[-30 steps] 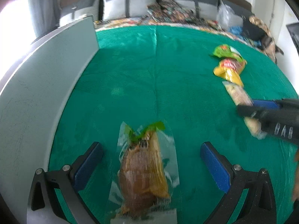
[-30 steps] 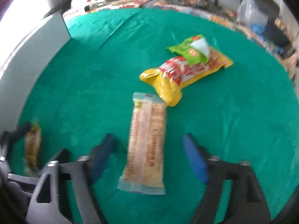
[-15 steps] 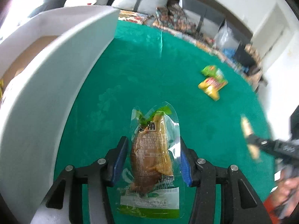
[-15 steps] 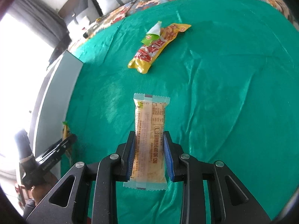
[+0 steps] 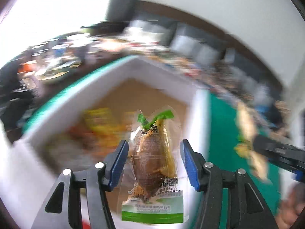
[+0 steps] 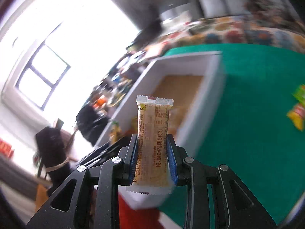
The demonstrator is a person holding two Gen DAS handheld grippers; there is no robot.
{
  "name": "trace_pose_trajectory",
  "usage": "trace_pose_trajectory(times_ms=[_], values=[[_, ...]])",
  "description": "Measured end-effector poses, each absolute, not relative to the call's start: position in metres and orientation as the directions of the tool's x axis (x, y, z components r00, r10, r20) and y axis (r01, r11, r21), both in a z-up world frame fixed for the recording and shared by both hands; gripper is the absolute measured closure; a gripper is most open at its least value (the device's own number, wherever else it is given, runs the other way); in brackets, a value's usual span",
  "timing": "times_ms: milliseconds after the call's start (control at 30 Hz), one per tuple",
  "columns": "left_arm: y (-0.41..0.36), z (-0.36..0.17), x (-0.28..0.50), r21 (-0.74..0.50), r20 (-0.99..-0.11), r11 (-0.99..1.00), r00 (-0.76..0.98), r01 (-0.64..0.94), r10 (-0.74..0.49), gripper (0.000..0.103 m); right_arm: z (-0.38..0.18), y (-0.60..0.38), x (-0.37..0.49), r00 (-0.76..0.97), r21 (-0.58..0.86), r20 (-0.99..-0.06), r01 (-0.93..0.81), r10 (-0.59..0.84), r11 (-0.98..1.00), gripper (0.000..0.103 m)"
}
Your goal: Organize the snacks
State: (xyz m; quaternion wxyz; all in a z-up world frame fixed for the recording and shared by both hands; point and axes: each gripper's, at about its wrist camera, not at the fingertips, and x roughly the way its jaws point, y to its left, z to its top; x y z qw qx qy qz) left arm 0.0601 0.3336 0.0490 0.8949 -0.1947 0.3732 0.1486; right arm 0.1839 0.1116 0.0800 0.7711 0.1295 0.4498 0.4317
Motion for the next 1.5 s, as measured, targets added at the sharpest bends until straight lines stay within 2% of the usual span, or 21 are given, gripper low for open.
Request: trace_pose_trajectory(times_ms=[33,67,100,233,367,433,500,600,667,767,900,1067,1300,1500], values=[[0.349,0.040,0.055,-0.211,-0.747,0.857,0.642,-0.471,0.169,0.028,0.078,0.134,0.178,0.201,0.582,-0.589,-0.566,0.782,0.584,0.061],[0.361,0.033,0.050,-0.207,-0.761,0.835,0.620,-0.510,0.190,0.024,0.074,0.150,0.175,0.181,0.576,-0.604,-0.574,0.776,0.582,0.051],[0.368,0.029,0.045,-0.215,-0.765,0.820,0.614,-0.530,0.197,0.023,0.069,0.165,0.172,0.157,0.575,-0.621,-0.575,0.768,0.582,0.033],[0.386,0.018,0.021,-0.252,-0.760,0.774,0.614,-0.581,0.214,0.022,0.051,0.164,0.169,0.170,0.566,-0.638,-0.558,0.751,0.607,0.034],[0.362,0.025,0.022,-0.274,-0.742,0.804,0.648,-0.528,0.172,0.022,0.026,0.111,0.184,0.327,0.424,-0.693,-0.536,0.642,0.730,0.034],[0.331,0.034,0.029,-0.290,-0.719,0.840,0.684,-0.459,0.125,0.018,0.002,0.069,0.191,0.429,0.304,-0.733,-0.487,0.528,0.819,0.035],[0.301,0.043,0.043,-0.306,-0.698,0.869,0.712,-0.390,0.074,0.011,-0.033,0.018,0.194,0.516,0.145,-0.779,-0.405,0.356,0.903,0.035],[0.237,0.052,0.064,-0.319,-0.662,0.914,0.749,-0.251,-0.025,0.000,-0.072,-0.055,0.194,0.558,0.005,-0.811,-0.293,0.175,0.956,0.035],[0.192,0.050,0.083,-0.324,-0.651,0.934,0.752,-0.153,-0.103,0.000,-0.084,-0.105,0.187,0.592,-0.063,-0.802,-0.220,0.082,0.973,0.035],[0.126,0.026,0.117,-0.293,-0.693,0.955,0.697,-0.038,-0.185,0.000,-0.091,-0.169,0.183,0.627,-0.122,-0.778,-0.116,-0.022,0.986,0.035],[0.054,-0.033,0.161,-0.212,-0.769,0.976,0.610,0.044,-0.195,0.000,-0.090,-0.234,0.187,0.633,-0.121,-0.769,0.001,-0.094,0.993,0.035],[0.005,-0.086,0.203,-0.091,-0.844,0.994,0.524,0.063,-0.111,0.001,-0.093,-0.296,0.187,0.623,-0.080,-0.772,0.101,-0.126,0.992,0.035],[-0.014,-0.114,0.222,-0.011,-0.855,0.998,0.516,0.062,-0.041,0.000,-0.106,-0.341,0.177,0.627,0.071,-0.776,0.184,-0.062,0.980,0.031],[-0.012,-0.121,0.221,0.004,-0.827,0.997,0.561,0.071,-0.037,0.000,-0.108,-0.337,0.188,0.618,0.054,-0.783,0.178,-0.068,0.983,0.025]])
